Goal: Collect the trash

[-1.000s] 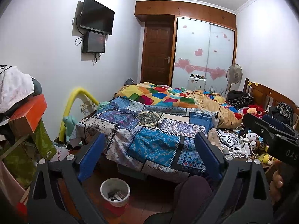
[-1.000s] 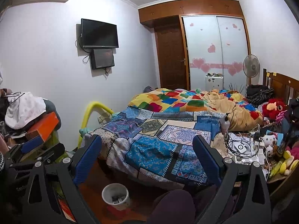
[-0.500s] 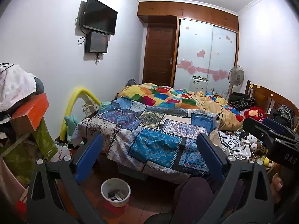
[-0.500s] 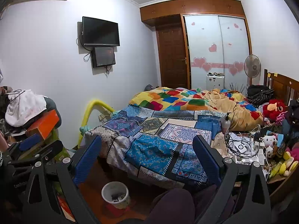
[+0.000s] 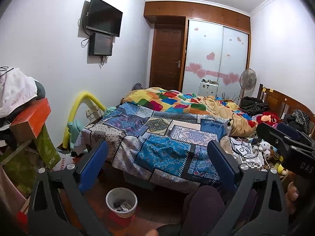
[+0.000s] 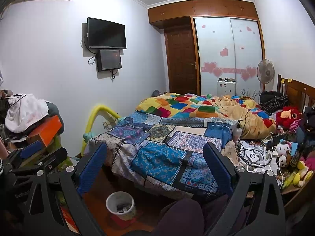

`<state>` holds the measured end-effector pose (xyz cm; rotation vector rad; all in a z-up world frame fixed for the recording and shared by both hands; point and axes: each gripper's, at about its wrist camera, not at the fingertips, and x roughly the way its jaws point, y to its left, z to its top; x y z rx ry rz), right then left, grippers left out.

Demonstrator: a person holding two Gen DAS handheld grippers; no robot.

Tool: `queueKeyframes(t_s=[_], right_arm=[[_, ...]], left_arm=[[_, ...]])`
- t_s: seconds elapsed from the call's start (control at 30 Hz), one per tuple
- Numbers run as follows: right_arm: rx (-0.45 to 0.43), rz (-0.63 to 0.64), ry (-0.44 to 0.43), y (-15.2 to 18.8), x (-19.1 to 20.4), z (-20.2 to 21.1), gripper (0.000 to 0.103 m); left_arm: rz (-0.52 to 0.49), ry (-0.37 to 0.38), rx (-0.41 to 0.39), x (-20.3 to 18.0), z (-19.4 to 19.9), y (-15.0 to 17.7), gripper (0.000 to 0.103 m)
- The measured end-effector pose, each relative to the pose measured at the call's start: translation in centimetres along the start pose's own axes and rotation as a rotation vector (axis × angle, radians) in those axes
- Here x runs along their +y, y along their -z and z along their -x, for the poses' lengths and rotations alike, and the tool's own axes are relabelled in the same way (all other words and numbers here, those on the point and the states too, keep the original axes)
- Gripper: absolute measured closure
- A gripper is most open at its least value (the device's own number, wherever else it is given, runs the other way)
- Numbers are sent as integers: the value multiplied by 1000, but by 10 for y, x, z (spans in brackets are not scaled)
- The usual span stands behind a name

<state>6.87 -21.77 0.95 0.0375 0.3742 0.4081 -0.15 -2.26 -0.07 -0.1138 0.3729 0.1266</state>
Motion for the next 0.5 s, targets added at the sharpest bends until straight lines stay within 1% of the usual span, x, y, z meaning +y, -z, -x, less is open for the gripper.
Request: queueKeyframes(t_s=[0.5], right_arm=[[2, 5, -3, 0, -2, 0, 6]], left_arm=[[-14, 6, -18, 1, 5, -1, 2]])
